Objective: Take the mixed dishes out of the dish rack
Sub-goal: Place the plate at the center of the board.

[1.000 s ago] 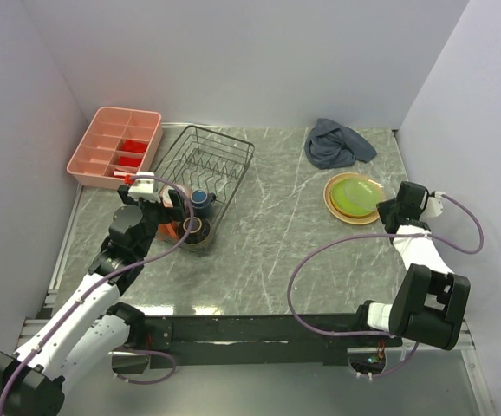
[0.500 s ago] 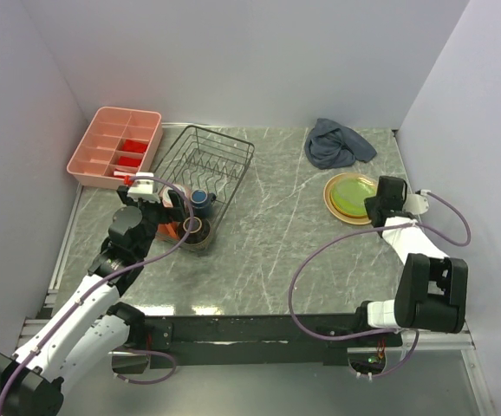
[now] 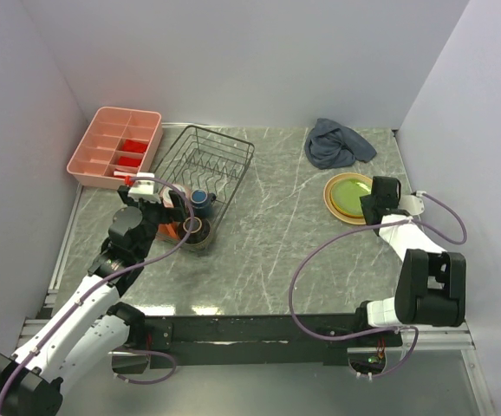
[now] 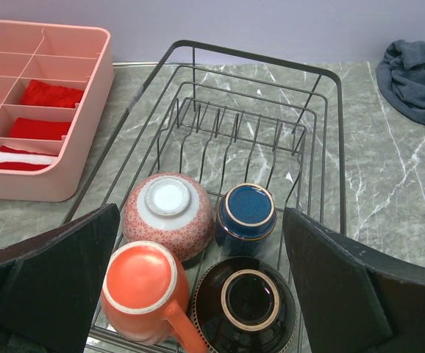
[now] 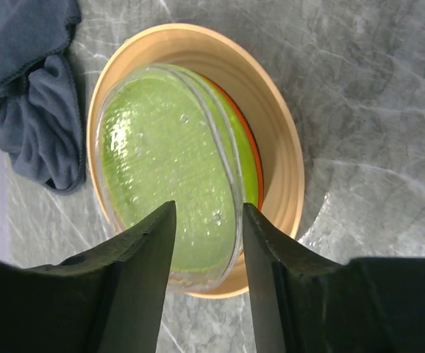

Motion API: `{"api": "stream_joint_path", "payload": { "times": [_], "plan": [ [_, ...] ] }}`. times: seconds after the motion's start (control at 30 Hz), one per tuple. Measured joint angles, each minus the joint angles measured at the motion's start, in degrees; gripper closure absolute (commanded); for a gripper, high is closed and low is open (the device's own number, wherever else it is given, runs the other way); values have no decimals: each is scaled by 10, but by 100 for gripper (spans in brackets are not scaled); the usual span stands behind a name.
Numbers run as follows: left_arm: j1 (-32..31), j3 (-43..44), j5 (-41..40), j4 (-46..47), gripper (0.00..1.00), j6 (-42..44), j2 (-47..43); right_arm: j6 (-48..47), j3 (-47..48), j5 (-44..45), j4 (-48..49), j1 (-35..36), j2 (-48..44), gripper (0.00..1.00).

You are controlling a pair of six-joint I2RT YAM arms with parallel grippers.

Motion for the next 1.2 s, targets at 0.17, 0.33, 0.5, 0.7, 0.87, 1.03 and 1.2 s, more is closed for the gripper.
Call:
{"api": "stream_joint_path", "payload": {
  "times": [0.17, 0.33, 0.5, 0.7, 0.87, 1.03, 1.2],
  "plan": [
    [-3, 0, 0, 0, 1, 1, 0, -14, -5, -11, -7, 5, -33, 36],
    [-5, 0, 1, 0, 0, 1, 0, -54, -7, -34, -19, 6, -74, 31],
    [-6, 0, 7, 0, 0, -2, 2, -113, -7, -62, -36, 6, -119, 7],
    [-6, 2, 28, -9, 1, -26, 30, -205, -7, -119, -52, 17, -191, 0],
    [-6, 47, 46, -69, 1, -66, 86, -267, -8, -157, -68, 36, -243, 0],
    [-6, 122, 37, -144, 1, -127, 144, -305, -16, -193, -86, 70, -282, 0],
    [-6, 165, 14, -212, 1, -189, 178, -321, -44, -222, -90, 106, -298, 0]
  ]
}}
